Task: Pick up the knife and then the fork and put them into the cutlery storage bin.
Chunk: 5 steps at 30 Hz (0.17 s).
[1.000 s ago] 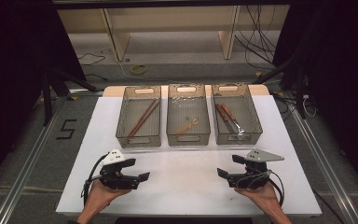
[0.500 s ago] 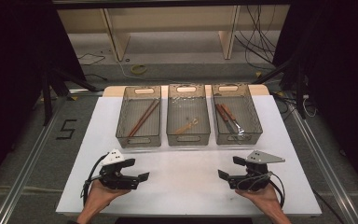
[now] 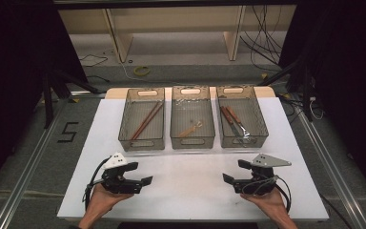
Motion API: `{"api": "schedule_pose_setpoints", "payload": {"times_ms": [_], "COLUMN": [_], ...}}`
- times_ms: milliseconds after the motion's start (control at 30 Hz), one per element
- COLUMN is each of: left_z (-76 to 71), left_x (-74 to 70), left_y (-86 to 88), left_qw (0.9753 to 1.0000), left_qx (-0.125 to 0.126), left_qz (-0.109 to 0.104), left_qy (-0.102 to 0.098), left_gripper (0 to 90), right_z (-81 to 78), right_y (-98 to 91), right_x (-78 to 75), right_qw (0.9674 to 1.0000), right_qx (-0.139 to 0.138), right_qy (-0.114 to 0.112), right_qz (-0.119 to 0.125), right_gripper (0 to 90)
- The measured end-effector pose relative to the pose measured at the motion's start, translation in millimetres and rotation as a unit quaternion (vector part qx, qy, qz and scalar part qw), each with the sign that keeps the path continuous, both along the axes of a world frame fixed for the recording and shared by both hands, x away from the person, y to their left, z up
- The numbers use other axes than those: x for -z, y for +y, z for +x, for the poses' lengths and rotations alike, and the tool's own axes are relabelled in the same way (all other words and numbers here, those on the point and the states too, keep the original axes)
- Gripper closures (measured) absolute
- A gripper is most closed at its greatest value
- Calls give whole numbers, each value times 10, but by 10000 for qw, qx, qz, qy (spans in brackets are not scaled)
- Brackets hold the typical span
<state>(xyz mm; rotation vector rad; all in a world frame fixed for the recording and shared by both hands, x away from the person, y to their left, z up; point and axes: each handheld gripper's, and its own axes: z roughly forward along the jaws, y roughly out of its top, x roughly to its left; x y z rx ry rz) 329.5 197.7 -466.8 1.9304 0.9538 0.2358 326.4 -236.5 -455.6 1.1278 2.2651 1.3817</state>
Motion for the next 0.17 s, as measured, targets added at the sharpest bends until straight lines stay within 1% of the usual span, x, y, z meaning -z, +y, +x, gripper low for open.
{"api": "schedule_pose_setpoints", "payload": {"times_ms": [167], "left_z": [4], "left_x": [6], "left_y": [3], "left_qw": [10000], "left_qx": [-8], "left_qz": [8], "left_qy": [8], "left_gripper": [173], "right_z": [1], "right_y": [-5], "right_x": [0], "right_qw": [10000], "right_qx": [4], "right_qy": [2], "right_qz": [-12], "right_gripper": [175]}}
